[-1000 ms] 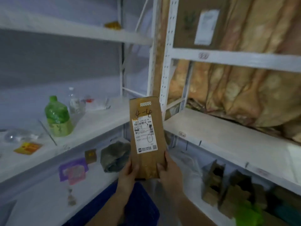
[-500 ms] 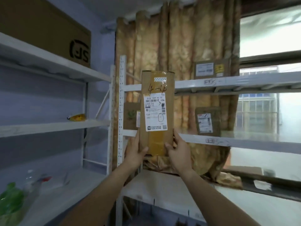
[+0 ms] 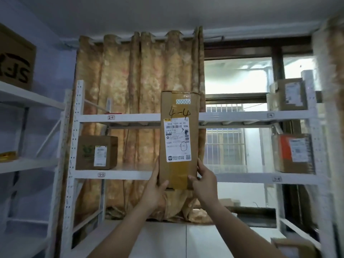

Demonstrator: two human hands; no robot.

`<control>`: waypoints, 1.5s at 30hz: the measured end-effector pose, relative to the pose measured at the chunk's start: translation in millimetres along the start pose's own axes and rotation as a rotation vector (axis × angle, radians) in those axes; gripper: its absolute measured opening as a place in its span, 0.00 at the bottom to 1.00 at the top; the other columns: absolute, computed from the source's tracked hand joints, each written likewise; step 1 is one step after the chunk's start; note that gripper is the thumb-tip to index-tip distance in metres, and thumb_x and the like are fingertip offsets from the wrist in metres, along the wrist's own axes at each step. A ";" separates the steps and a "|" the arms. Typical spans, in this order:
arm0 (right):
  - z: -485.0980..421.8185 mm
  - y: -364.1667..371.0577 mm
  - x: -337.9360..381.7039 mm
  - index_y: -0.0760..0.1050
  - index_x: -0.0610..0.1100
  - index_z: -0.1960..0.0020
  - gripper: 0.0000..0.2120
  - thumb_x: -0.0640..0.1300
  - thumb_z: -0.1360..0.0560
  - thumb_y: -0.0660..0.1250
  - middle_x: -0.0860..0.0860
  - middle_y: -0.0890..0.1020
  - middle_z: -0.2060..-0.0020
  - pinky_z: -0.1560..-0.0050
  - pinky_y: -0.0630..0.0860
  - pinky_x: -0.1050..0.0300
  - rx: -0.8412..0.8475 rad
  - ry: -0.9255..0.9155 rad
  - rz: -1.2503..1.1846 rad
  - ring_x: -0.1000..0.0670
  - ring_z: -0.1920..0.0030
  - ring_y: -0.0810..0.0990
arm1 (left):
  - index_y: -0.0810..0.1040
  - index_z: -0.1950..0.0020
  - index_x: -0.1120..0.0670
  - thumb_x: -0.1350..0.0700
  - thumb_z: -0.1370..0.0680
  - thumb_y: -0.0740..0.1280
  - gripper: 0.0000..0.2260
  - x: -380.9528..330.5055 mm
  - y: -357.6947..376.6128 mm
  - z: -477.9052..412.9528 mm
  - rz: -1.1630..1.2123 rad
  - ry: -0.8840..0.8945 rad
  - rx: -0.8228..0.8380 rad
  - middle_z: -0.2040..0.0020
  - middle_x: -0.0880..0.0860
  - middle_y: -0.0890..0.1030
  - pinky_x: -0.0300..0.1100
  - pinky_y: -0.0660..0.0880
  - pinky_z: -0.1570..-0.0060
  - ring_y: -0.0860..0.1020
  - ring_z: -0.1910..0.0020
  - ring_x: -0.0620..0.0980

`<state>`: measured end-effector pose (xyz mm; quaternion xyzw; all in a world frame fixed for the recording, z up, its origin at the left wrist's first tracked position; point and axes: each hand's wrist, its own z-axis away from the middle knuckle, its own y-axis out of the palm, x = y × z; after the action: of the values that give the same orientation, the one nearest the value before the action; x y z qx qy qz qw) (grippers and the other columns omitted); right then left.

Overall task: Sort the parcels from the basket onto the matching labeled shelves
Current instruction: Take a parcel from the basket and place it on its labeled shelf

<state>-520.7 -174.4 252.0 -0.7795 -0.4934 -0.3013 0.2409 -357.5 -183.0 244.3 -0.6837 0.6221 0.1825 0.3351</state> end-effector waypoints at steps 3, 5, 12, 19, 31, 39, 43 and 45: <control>2.8 -30.9 -10.1 0.69 0.51 0.28 0.28 0.33 0.25 0.65 0.53 0.81 0.42 0.38 0.77 0.47 -0.036 0.017 0.076 0.50 0.40 0.79 | 0.46 0.22 0.49 0.63 0.21 0.61 0.33 1.2 32.0 -5.4 0.050 0.001 0.093 0.25 0.46 0.60 0.43 0.65 0.30 0.61 0.27 0.45; 7.2 -51.1 -16.4 0.69 0.52 0.29 0.28 0.33 0.25 0.66 0.54 0.82 0.44 0.38 0.77 0.48 -0.075 0.023 0.128 0.51 0.41 0.79 | 0.46 0.23 0.46 0.63 0.21 0.61 0.33 4.7 54.1 -7.6 0.070 -0.010 0.131 0.27 0.42 0.60 0.39 0.67 0.32 0.61 0.28 0.44; 49.4 -132.5 -62.1 0.72 0.54 0.33 0.29 0.30 0.28 0.64 0.54 0.83 0.49 0.54 0.80 0.63 -0.197 0.125 0.317 0.52 0.46 0.81 | 0.47 0.23 0.45 0.63 0.20 0.59 0.32 34.2 158.1 12.6 0.178 -0.031 0.291 0.28 0.38 0.59 0.40 0.60 0.30 0.61 0.27 0.45; 62.7 -194.6 -90.6 0.71 0.53 0.33 0.27 0.31 0.27 0.63 0.53 0.83 0.47 0.47 0.82 0.47 -0.221 0.182 0.412 0.51 0.45 0.81 | 0.38 0.23 0.51 0.64 0.19 0.57 0.33 58.6 242.4 22.7 0.199 -0.186 0.450 0.23 0.48 0.58 0.49 0.56 0.26 0.59 0.25 0.50; 49.7 -241.7 -255.0 0.66 0.49 0.43 0.19 0.29 0.26 0.62 0.56 0.76 0.50 0.44 0.80 0.45 -0.226 0.373 0.424 0.52 0.45 0.77 | 0.54 0.24 0.48 0.65 0.20 0.57 0.27 161.9 372.1 21.0 -0.020 -0.366 0.405 0.30 0.51 0.71 0.49 0.67 0.34 0.71 0.32 0.55; 1.8 -275.3 -386.0 0.64 0.46 0.30 0.29 0.27 0.27 0.62 0.48 0.70 0.37 0.33 0.73 0.49 -0.102 0.466 0.411 0.48 0.36 0.72 | 0.57 0.28 0.43 0.58 0.18 0.55 0.20 245.7 475.2 -1.2 -0.001 -0.471 0.231 0.34 0.44 0.74 0.38 0.75 0.42 0.76 0.38 0.51; -13.4 -289.4 -451.5 0.65 0.46 0.28 0.32 0.25 0.28 0.60 0.48 0.69 0.37 0.32 0.72 0.50 0.000 0.508 0.432 0.49 0.37 0.71 | 0.64 0.33 0.37 0.45 0.19 0.53 0.14 284.1 514.7 -2.4 0.008 -0.536 0.162 0.41 0.37 0.77 0.25 0.73 0.51 0.74 0.37 0.49; -9.9 -290.4 -483.1 0.63 0.46 0.27 0.33 0.25 0.28 0.59 0.48 0.69 0.35 0.30 0.69 0.51 0.025 0.534 0.403 0.52 0.36 0.69 | 0.62 0.29 0.41 0.28 0.29 0.49 0.31 305.6 526.9 3.7 0.048 -0.547 0.149 0.38 0.42 0.75 0.31 0.75 0.49 0.71 0.34 0.54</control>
<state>-948.7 -367.3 -60.1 -0.7520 -0.2525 -0.4352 0.4259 -820.8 -403.7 -83.8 -0.5676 0.5362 0.3220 0.5354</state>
